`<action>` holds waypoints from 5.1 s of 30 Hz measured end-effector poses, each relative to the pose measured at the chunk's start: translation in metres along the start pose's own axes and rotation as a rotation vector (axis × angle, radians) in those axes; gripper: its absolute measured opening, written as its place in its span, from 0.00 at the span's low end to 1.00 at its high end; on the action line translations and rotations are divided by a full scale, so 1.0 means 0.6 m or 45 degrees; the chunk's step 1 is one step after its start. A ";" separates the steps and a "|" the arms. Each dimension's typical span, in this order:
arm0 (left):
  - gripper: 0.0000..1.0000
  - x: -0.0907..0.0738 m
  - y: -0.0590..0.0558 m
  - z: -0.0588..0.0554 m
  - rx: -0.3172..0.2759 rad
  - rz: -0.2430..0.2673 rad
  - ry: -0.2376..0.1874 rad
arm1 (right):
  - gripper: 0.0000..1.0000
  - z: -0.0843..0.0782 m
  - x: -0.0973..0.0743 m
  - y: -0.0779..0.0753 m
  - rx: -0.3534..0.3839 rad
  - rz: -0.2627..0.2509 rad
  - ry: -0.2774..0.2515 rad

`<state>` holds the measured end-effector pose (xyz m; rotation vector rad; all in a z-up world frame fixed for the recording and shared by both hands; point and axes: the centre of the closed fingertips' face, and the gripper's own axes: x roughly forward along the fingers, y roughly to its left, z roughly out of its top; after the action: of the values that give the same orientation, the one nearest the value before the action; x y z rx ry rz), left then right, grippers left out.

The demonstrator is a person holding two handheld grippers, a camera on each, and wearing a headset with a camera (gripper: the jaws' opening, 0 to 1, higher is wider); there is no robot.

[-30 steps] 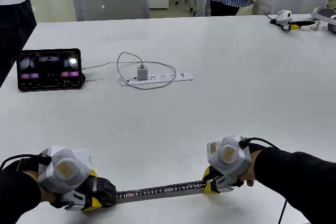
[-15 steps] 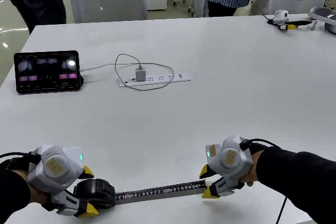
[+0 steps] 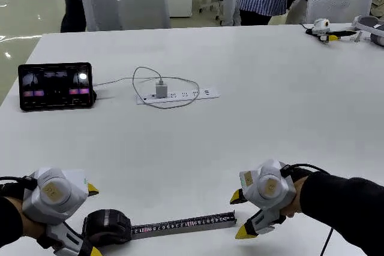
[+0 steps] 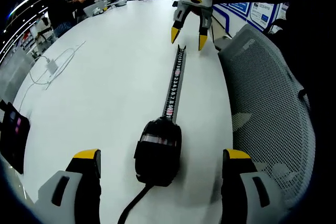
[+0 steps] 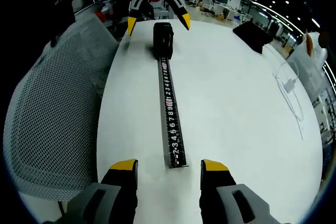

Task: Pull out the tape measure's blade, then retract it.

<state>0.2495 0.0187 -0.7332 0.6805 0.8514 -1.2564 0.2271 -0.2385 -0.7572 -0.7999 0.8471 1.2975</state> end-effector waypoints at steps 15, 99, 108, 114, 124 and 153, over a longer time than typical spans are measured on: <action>0.99 -0.022 0.012 -0.012 0.009 0.078 -0.046 | 0.91 0.013 -0.016 -0.006 0.070 -0.034 -0.149; 0.99 -0.120 -0.014 -0.110 -0.696 0.711 -0.498 | 0.99 -0.122 -0.120 0.043 0.655 -0.518 -0.423; 0.99 -0.113 -0.020 -0.073 -0.745 0.681 -0.504 | 0.99 -0.122 -0.127 0.032 0.638 -0.514 -0.410; 0.99 -0.100 -0.026 -0.043 -0.740 0.640 -0.484 | 0.99 -0.114 -0.129 0.021 0.612 -0.504 -0.404; 0.99 -0.080 -0.028 -0.010 -0.728 0.631 -0.435 | 0.99 -0.100 -0.114 0.018 0.540 -0.437 -0.341; 0.99 -0.031 0.011 0.024 -0.928 0.841 -0.551 | 0.99 -0.023 -0.079 -0.001 0.341 -0.195 -0.175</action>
<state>0.2569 0.0176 -0.7099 0.0609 0.5817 -0.4062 0.2233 -0.2731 -0.7220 -0.5457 0.8127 1.0642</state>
